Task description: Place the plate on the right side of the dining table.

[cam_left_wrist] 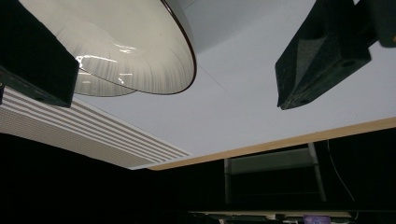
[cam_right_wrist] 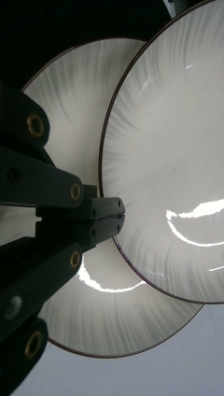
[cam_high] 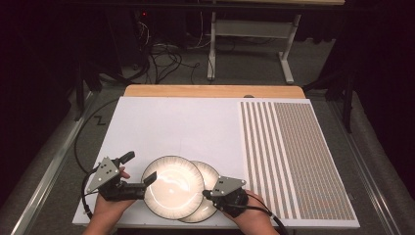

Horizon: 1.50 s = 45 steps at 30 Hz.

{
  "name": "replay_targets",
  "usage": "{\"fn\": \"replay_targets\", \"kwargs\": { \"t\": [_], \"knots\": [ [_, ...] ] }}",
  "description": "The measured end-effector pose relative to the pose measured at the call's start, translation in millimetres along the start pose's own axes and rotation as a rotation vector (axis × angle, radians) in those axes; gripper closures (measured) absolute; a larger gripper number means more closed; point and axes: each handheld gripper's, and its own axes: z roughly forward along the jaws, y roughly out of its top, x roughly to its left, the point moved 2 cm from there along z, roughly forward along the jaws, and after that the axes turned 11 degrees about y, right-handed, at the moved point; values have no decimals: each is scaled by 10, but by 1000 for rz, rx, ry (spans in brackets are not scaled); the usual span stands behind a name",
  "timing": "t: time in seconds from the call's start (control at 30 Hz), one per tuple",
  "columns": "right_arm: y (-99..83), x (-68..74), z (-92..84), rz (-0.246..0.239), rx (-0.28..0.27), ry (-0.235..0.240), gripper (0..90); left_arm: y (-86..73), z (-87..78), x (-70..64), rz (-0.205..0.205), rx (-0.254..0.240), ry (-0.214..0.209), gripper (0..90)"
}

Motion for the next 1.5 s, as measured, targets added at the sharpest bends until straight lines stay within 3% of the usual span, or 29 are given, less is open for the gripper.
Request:
{"fn": "replay_targets", "kwargs": {
  "t": [0.23,0.37,0.63,0.93,1.0,1.17,1.3,1.5],
  "knots": [
    [2,-13,3,7,-1,-3,900,17,-14,-38,8,-11,-7,5],
    [0,-13,3,8,1,-4,900,3,7,-63,6,13,-17,5],
    [-10,-19,8,10,0,-4,900,3,42,-52,-74,104,-48,5],
    [-12,-25,7,8,2,-7,900,9,53,-24,-108,169,-59,5],
    [-12,-29,7,6,5,-6,900,18,49,-3,-134,188,-63,5],
    [-12,-27,7,5,7,-6,900,57,31,5,-129,241,-85,5],
    [-5,-23,6,5,9,-8,900,70,40,27,-180,278,-117,6],
    [-6,-27,7,6,9,-9,900,53,57,61,-220,352,-130,6]
  ]
}}
